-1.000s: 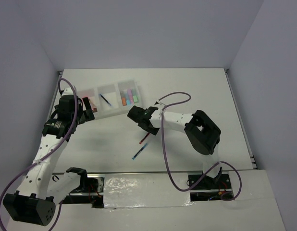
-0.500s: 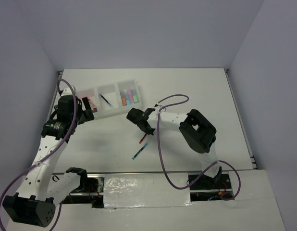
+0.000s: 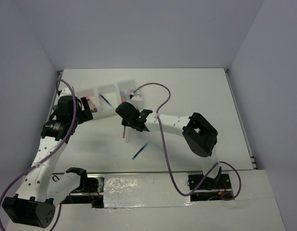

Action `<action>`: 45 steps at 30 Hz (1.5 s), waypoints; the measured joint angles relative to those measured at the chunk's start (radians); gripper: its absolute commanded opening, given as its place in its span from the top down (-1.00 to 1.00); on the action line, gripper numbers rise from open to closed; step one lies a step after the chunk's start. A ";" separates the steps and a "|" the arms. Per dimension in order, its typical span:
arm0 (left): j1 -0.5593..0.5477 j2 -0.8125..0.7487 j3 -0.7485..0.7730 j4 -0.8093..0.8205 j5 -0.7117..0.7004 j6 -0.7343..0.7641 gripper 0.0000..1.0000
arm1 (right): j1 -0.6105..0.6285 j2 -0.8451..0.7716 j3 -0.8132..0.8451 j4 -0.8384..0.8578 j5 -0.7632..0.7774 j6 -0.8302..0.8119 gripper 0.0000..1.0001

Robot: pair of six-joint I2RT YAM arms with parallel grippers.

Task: Sort the stationery into containers
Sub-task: Pick up the pen from the center of the board, then place the pen in the storage box.

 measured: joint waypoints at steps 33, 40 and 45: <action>0.000 -0.049 0.000 0.001 0.004 -0.003 -0.99 | -0.107 0.496 0.874 0.223 -0.369 -1.183 0.92; 0.000 -0.050 0.000 0.006 0.024 0.000 -0.99 | -0.110 0.542 0.934 0.273 -0.355 -1.173 -0.15; 0.000 -0.050 0.000 0.008 0.035 0.001 -0.99 | -0.110 0.550 0.938 0.278 -0.360 -1.164 -0.99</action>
